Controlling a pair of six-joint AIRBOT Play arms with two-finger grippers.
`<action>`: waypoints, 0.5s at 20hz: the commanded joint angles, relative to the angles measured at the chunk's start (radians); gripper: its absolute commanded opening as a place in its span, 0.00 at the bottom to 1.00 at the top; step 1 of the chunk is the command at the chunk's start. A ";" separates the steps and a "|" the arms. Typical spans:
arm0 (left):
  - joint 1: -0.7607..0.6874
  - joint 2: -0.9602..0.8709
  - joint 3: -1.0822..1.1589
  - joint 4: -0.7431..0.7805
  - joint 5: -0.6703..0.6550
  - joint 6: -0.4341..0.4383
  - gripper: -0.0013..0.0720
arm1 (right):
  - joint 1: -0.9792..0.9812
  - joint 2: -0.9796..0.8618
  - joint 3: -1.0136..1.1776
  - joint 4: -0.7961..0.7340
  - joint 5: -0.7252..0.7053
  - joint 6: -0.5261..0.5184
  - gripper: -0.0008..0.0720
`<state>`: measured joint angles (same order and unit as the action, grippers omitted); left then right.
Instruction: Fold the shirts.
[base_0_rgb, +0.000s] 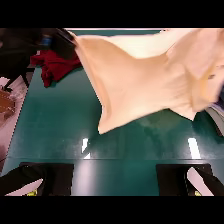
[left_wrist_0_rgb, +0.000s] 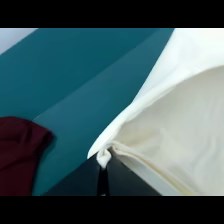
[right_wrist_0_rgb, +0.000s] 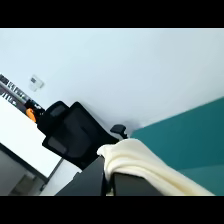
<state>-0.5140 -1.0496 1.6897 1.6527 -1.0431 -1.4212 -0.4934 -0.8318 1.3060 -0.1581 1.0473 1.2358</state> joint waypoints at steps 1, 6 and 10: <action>0.000 0.162 0.002 0.013 -0.006 -0.074 0.05 | -0.101 0.126 0.181 -0.248 0.090 0.195 0.05; 0.000 0.340 0.052 0.028 -0.018 -0.072 0.05 | -0.074 0.276 0.394 -0.684 0.204 0.388 0.05; 0.000 0.405 0.117 0.032 -0.047 -0.061 0.05 | -0.057 0.240 0.663 -0.790 0.434 0.471 0.05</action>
<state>-0.5140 -0.6979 1.7672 1.6768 -1.0687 -1.4879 -0.5575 -0.5831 1.7977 -0.7944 1.3151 1.6115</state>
